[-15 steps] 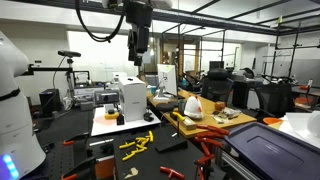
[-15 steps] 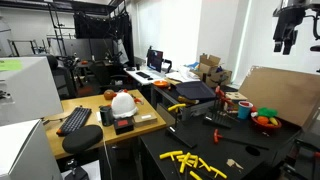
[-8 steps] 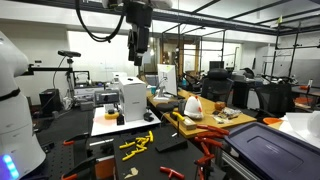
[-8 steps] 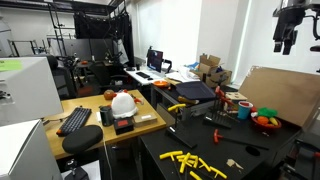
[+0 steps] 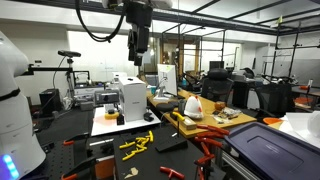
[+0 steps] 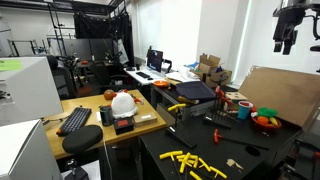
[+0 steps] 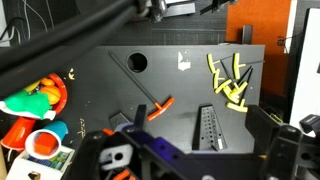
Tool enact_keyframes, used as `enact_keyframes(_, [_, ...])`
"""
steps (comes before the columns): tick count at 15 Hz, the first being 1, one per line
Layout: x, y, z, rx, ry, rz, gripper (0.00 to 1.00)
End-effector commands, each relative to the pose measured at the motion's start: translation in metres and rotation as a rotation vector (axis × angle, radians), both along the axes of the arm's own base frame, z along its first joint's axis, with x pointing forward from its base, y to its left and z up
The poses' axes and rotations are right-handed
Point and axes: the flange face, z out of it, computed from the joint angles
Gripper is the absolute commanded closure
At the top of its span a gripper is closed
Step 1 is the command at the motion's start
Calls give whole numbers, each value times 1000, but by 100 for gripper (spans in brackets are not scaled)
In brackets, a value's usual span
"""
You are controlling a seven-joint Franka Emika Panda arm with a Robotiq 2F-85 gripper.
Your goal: Unfasten the red handle and put it on the table
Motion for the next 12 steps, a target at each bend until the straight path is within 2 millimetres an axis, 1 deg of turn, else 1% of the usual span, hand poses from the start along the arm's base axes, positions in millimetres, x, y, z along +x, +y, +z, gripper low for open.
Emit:
enact_keyframes(1, [0,0,0,0,1,0,0])
enact_keyframes(6, [2,2,-1,-3,3,-3,0])
enact_keyframes(8, [11,12,-5,-14,19,5,0])
enact_keyframes(10, [25,27,-11,-20,41,8,0])
enact_keyframes(12, [43,46,-18,-34,67,6,0])
